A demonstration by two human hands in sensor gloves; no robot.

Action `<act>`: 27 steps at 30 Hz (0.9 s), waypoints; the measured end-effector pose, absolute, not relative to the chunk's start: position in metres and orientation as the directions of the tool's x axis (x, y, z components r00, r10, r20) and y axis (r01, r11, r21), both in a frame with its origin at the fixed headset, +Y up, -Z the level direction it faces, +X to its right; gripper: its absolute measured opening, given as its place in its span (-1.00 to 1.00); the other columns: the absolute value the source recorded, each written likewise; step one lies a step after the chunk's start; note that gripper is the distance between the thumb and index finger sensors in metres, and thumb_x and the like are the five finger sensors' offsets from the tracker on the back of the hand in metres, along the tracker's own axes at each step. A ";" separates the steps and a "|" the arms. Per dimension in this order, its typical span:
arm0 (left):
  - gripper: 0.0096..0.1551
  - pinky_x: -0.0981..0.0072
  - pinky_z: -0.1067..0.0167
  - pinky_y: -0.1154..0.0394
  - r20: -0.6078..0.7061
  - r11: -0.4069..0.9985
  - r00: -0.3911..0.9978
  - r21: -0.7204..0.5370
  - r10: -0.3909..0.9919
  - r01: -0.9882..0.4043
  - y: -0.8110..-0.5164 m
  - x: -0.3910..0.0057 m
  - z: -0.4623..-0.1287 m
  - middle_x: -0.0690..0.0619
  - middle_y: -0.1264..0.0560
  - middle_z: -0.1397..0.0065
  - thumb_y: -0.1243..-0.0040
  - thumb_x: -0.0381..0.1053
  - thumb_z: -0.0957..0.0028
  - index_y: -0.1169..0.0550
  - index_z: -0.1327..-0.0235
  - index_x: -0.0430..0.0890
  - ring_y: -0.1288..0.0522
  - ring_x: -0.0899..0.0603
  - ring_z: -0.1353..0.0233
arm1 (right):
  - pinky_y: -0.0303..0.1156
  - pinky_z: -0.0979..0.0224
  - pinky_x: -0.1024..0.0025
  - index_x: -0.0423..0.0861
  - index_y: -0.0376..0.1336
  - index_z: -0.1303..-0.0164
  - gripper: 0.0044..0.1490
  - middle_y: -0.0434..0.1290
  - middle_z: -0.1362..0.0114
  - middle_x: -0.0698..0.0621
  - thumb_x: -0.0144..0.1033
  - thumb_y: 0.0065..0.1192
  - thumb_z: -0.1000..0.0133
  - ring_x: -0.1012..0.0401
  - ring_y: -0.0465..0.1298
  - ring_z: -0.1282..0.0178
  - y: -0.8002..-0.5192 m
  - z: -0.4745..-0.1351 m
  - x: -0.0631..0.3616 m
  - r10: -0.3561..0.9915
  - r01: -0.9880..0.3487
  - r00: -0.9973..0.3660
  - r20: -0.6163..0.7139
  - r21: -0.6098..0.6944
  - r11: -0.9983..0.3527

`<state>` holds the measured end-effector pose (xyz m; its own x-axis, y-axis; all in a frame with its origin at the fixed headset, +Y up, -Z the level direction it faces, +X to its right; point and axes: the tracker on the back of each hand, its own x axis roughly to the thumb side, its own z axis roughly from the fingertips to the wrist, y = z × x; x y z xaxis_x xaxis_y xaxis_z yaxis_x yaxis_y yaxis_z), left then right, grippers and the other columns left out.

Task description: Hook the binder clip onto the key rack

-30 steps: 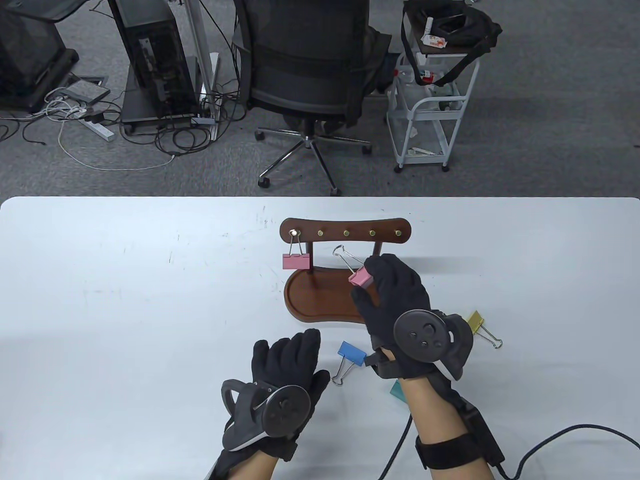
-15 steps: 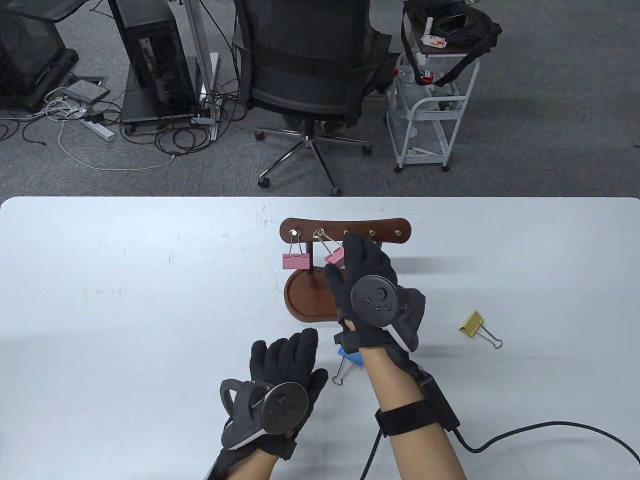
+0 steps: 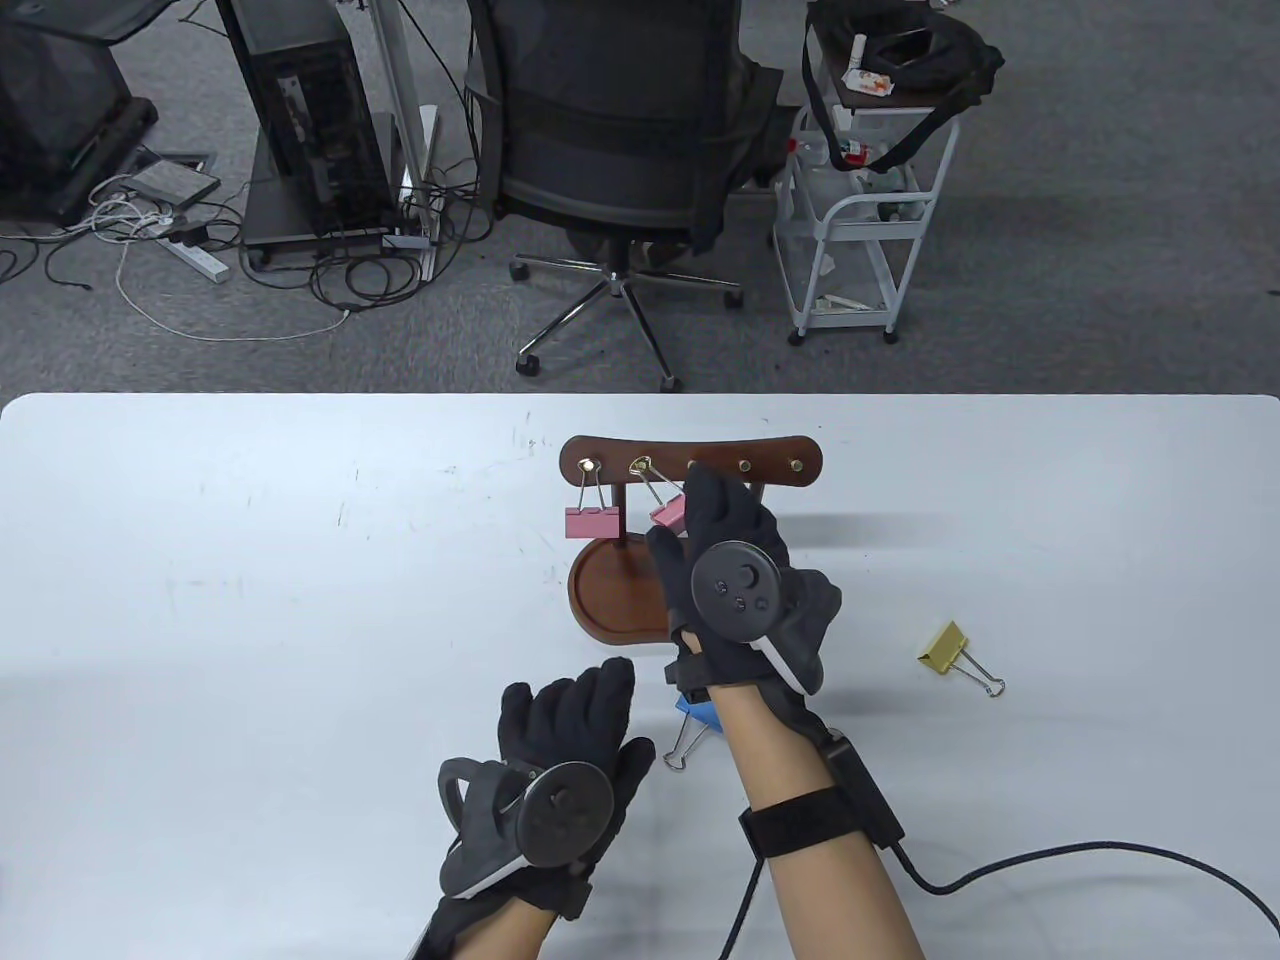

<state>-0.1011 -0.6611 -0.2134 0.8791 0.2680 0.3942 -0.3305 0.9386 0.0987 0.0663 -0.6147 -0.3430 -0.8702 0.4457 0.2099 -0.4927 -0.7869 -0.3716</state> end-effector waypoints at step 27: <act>-0.12 -0.66 -0.38 -0.11 0.354 0.945 0.893 0.065 0.279 -0.321 -0.663 -0.103 -0.216 -0.38 -0.48 -0.56 -0.31 0.07 -0.21 -0.33 -0.69 -0.35 -0.46 -0.56 -0.46 | 0.30 -0.33 -0.36 -0.34 0.11 -0.65 0.05 0.28 -0.55 -0.42 0.01 0.44 -0.13 -0.38 0.38 -0.36 -0.657 -0.373 0.043 0.387 -0.405 -0.914 0.118 -0.278 -0.871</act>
